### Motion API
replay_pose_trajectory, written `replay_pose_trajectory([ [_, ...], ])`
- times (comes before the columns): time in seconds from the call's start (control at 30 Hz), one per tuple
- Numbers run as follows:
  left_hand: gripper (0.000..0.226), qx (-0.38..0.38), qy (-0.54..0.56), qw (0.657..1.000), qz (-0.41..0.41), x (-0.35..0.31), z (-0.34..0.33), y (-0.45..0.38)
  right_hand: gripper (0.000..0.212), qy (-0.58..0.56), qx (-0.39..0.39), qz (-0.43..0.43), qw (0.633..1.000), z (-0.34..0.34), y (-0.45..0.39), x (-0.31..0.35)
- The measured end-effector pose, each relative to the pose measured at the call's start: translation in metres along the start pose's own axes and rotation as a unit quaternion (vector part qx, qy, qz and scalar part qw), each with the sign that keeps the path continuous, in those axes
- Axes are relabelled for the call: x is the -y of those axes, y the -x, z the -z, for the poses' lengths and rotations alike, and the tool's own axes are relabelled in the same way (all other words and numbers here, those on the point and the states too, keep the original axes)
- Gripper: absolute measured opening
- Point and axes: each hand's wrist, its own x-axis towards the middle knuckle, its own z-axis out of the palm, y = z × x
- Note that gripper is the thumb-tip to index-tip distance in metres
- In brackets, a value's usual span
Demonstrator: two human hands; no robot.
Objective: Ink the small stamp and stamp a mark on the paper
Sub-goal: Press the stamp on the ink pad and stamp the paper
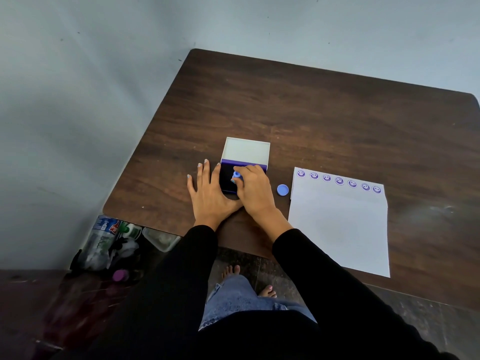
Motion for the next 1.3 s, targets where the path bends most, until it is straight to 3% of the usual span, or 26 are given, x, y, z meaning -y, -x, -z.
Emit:
replay_pose_trajectory([
  [0.4, 0.108, 0.012, 0.005, 1.0, 0.0, 0.001, 0.001, 0.0, 0.028, -0.004, 0.013, -0.04, 0.999, 0.002, -0.008, 0.001],
  [0.5, 0.12, 0.002, 0.006, 1.0, -0.002, -0.001, 0.004, 0.002, 0.026, -0.101, -0.05, -0.104, 0.988, 0.007, -0.007, -0.001],
  [0.6, 0.117, -0.03, 0.007, 0.999, -0.041, -0.01, 0.005, 0.011, 0.022, -0.291, -0.21, -0.201, 0.912, 0.03, -0.002, -0.011],
  [0.67, 0.092, -0.039, 0.02, 0.995, -0.087, -0.032, 0.004, 0.017, 0.02, -0.356, -0.312, -0.249, 0.845, 0.049, 0.001, -0.025],
  [0.77, 0.053, -0.013, 0.0, 0.979, -0.205, -0.076, -0.002, 0.02, 0.021, -0.358, -0.412, -0.288, 0.787, 0.072, 0.009, -0.052],
  [0.87, 0.038, 0.043, -0.052, 0.957, -0.282, -0.107, -0.01, 0.017, 0.025, -0.343, -0.442, -0.35, 0.751, 0.079, 0.025, -0.077],
  [0.97, 0.033, 0.054, -0.072, 0.96, -0.265, -0.109, -0.014, 0.015, 0.024, -0.332, -0.405, -0.39, 0.757, 0.074, 0.04, -0.094],
  [1.1, 0.032, 0.034, -0.034, 0.973, -0.227, -0.101, -0.013, 0.017, 0.023, -0.322, -0.364, -0.377, 0.788, 0.071, 0.046, -0.107],
  [1.17, 0.042, 0.041, -0.021, 0.978, -0.204, -0.101, -0.013, 0.011, 0.024, -0.32, -0.353, -0.374, 0.795, 0.071, 0.045, -0.111],
  [1.3, 0.075, 0.133, -0.072, 0.97, -0.189, -0.116, -0.017, -0.016, 0.023, -0.311, -0.347, -0.376, 0.801, 0.07, 0.045, -0.112],
])
